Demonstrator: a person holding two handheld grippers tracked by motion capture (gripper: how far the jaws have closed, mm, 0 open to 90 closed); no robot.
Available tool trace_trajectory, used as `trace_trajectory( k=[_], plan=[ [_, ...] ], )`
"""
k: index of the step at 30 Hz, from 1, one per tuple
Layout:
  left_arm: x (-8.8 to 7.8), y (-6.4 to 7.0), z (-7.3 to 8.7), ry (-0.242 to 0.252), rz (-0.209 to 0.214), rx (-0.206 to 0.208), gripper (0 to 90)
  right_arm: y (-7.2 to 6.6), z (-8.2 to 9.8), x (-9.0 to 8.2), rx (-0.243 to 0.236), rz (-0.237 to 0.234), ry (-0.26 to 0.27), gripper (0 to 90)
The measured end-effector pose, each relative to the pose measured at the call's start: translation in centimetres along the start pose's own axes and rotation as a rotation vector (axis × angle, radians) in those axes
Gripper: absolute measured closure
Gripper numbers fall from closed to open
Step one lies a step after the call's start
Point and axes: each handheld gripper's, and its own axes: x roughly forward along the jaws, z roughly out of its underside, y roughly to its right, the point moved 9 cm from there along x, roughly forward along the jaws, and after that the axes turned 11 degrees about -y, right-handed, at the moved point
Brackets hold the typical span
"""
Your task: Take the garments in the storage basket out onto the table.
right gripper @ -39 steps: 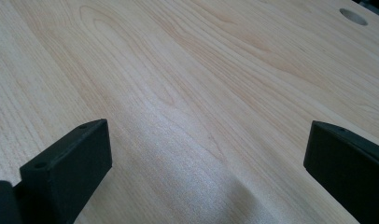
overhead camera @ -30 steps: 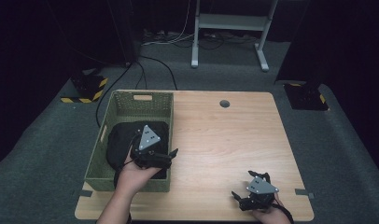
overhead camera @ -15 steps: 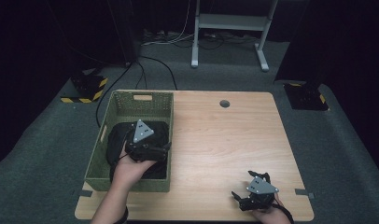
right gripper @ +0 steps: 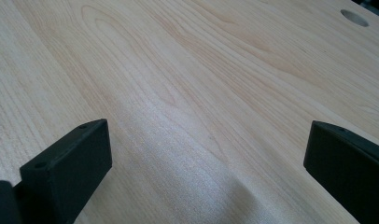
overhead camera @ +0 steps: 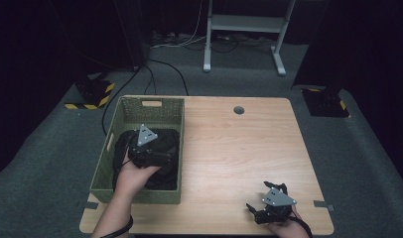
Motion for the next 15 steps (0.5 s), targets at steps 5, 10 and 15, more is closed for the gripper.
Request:
trace_trajectory(
  k=[5,10,15],
  plan=[
    [0.4,-1.1,0.0,-0.011,-0.021,-0.009,1.3,0.0,0.0,0.0,0.001,-0.001,0.000,0.7],
    [0.6,-2.1,-0.1,-0.018,-0.039,-0.024,1.3,0.0,0.0,0.0,0.000,-0.002,0.000,0.7],
    [1.0,-3.1,-0.1,-0.025,-0.056,-0.045,1.3,0.0,0.0,0.0,0.000,-0.003,0.001,0.6]
  ],
)
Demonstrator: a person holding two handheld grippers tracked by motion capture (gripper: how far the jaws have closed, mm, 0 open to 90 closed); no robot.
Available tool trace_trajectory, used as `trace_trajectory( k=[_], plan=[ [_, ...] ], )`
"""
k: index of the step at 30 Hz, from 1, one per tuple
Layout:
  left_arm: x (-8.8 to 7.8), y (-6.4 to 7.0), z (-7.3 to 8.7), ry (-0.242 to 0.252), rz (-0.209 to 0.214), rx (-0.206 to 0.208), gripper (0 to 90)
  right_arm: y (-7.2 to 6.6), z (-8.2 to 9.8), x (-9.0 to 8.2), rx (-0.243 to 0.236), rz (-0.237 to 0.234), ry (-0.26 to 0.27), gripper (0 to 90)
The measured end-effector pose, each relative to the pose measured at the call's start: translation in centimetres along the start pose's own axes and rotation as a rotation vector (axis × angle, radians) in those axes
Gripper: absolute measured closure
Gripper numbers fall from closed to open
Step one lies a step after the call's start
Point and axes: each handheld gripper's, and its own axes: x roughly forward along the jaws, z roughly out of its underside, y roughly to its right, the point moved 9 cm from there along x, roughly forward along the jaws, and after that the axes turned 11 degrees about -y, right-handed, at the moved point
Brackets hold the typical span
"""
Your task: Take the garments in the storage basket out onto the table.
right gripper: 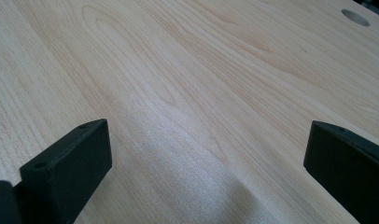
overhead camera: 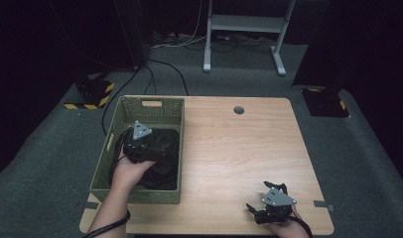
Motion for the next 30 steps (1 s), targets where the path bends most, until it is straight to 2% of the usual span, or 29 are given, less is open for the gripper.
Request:
trace_trajectory(
  k=[7,13,17,28,30],
  plan=[
    [0.8,-1.8,0.3,-0.032,-0.027,-0.047,1.3,0.0,0.0,0.0,0.001,-0.001,0.000,0.6],
    [1.3,-3.0,0.6,-0.050,-0.038,-0.089,1.3,0.0,0.0,0.0,0.001,-0.001,0.001,0.7],
    [1.7,-3.5,1.0,-0.079,-0.041,-0.111,1.0,0.0,0.0,0.0,-0.002,0.000,0.000,0.7],
    [3.0,-4.7,2.0,-0.132,-0.073,-0.140,0.6,0.0,0.0,0.0,0.001,0.001,0.002,0.7],
    [3.2,-4.9,2.3,-0.146,-0.082,-0.133,0.6,0.0,0.0,0.0,0.004,0.000,0.003,0.7]
  ],
)
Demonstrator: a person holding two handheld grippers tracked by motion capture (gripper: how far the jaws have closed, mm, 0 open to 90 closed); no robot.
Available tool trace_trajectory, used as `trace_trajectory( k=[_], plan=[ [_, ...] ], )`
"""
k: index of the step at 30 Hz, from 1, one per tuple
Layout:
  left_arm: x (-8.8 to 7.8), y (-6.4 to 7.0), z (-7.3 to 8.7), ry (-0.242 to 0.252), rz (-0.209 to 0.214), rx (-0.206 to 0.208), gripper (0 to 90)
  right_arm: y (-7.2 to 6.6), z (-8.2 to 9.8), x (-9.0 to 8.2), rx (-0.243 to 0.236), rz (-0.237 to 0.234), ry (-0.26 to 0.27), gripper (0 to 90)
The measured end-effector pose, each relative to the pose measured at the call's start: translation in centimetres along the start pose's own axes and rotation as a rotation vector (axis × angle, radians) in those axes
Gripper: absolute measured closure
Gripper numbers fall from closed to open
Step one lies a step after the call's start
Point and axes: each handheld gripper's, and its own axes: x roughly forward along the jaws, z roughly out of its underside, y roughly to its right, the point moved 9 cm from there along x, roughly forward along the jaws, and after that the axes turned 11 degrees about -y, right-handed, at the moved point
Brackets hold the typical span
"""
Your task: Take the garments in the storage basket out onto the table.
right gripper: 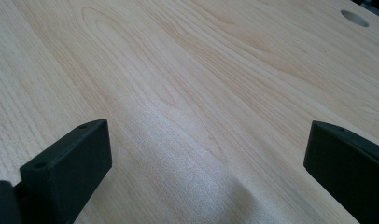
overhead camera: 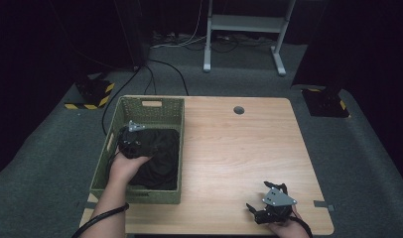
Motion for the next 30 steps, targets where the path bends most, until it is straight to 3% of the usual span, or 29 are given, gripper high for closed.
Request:
trace_trajectory(
  k=[16,30],
  plan=[
    [2.3,-1.8,1.7,-0.104,-0.060,-0.015,0.5,0.0,0.0,0.0,-0.001,-0.001,0.002,0.7],
    [3.1,-2.8,3.0,-0.183,-0.087,-0.041,0.6,0.0,0.0,-0.1,0.003,-0.006,0.006,0.6]
  ],
)
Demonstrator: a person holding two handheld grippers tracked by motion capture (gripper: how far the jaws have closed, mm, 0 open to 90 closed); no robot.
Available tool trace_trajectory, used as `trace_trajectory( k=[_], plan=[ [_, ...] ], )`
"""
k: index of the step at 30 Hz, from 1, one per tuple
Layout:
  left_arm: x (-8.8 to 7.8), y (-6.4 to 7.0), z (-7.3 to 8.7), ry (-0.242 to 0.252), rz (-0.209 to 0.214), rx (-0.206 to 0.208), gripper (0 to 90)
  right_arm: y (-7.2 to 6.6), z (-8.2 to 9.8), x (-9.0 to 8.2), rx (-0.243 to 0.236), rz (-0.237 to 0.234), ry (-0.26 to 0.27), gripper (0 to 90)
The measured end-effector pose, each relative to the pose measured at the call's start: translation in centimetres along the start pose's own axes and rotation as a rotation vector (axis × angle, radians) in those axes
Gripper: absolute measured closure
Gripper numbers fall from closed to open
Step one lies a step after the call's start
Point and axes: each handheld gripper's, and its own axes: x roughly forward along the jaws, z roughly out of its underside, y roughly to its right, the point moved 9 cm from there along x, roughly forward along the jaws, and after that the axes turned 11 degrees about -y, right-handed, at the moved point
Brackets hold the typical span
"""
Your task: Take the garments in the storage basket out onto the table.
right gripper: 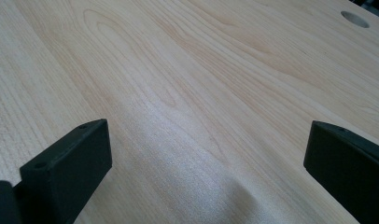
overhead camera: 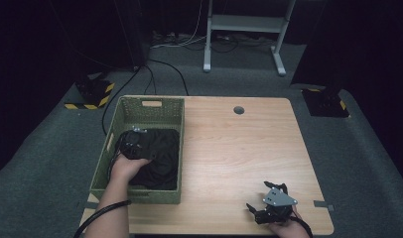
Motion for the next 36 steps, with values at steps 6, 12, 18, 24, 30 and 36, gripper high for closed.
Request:
trace_trajectory(
  k=[6,12,18,24,30,36],
  plan=[
    [0.4,-0.4,0.5,-0.034,-0.019,-0.002,0.5,0.0,0.0,0.0,0.001,0.000,0.003,0.7],
    [0.9,-0.7,0.8,-0.054,-0.045,-0.006,0.5,0.0,0.0,0.0,0.003,-0.002,0.005,0.6],
    [1.6,-1.3,1.4,-0.105,-0.072,-0.036,0.3,0.0,0.0,-0.1,0.006,-0.003,0.009,0.7],
    [2.0,-1.6,1.9,-0.139,-0.078,-0.045,0.3,0.0,0.0,-0.1,0.007,-0.004,0.007,0.6],
    [2.5,-1.8,2.3,-0.170,-0.083,-0.080,0.2,0.0,0.0,-0.1,0.011,-0.003,0.008,0.5],
    [2.7,-1.9,2.6,-0.185,-0.064,-0.099,2.1,0.0,0.0,-0.1,0.009,-0.003,0.007,0.5]
  ],
)
